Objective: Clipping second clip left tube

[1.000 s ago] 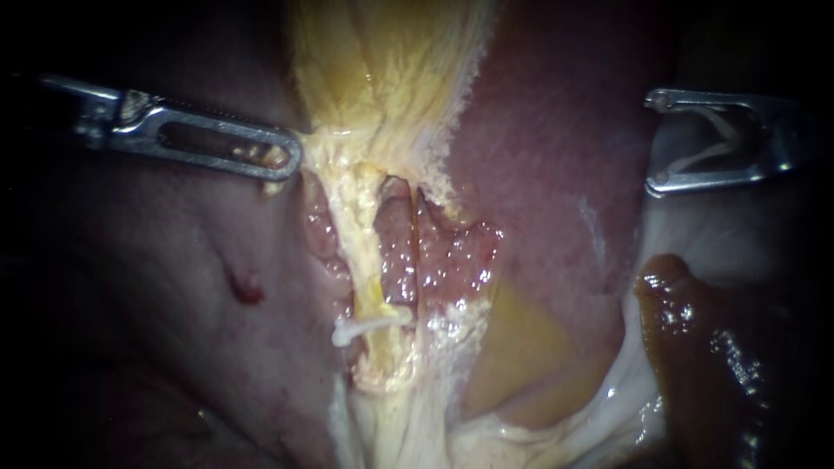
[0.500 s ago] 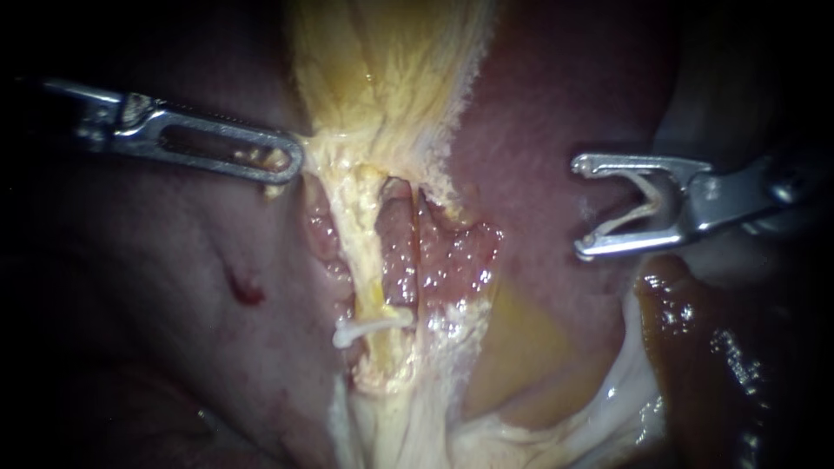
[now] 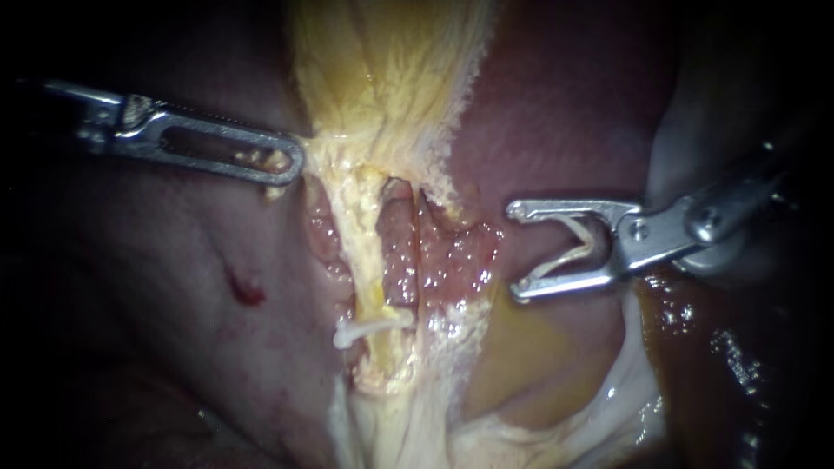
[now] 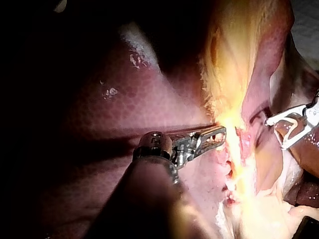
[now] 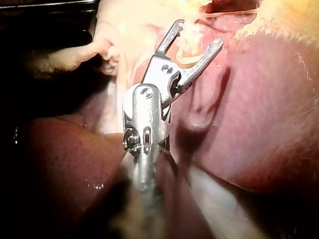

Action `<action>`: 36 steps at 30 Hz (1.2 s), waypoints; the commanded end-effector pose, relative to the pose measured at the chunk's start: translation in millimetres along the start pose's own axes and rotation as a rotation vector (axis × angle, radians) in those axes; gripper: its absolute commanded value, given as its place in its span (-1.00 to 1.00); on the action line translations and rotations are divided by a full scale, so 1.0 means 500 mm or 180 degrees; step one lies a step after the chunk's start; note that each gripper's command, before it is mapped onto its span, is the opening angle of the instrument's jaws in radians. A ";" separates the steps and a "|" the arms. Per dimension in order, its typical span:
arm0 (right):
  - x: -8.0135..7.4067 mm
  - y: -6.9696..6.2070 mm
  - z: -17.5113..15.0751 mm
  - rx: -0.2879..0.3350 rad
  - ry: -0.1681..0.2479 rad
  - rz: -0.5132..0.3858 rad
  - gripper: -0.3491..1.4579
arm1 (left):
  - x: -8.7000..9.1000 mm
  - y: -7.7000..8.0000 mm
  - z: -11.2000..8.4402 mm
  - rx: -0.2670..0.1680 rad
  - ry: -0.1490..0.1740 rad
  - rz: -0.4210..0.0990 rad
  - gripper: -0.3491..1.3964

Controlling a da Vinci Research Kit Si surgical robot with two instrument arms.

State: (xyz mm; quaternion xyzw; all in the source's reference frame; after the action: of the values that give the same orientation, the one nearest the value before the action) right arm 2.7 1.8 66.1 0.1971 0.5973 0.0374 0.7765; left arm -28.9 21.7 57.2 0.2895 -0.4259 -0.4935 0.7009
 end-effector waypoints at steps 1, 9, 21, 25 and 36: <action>-0.0004 -0.0001 0.0009 0.0004 0.0011 0.0012 -0.08 | 0.0000 0.0000 0.0000 -0.0001 0.0000 0.0000 -1.00; -0.0033 -0.0004 0.0074 0.0107 0.0071 0.0298 -0.09 | 0.0001 0.0000 0.0001 -0.0001 -0.0001 0.0000 -1.00; -0.0063 0.0005 0.0160 0.0235 0.0231 0.0817 -0.09 | 0.0003 0.0000 0.0003 -0.0005 -0.0003 0.0002 -1.00; -0.0072 0.0006 0.0181 0.0283 0.0260 0.0893 -0.08 | 0.0004 0.0000 0.0004 -0.0006 -0.0004 0.0002 -1.00; -0.0099 0.0013 0.0214 0.0283 0.0255 0.0942 -0.08 | 0.0005 0.0000 0.0005 -0.0008 -0.0006 0.0021 -1.00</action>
State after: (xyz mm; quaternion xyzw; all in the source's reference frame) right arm 11.5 -1.8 73.1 0.3155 0.5937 0.1325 0.7282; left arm -29.1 21.5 57.3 0.2867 -0.4270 -0.4924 0.7022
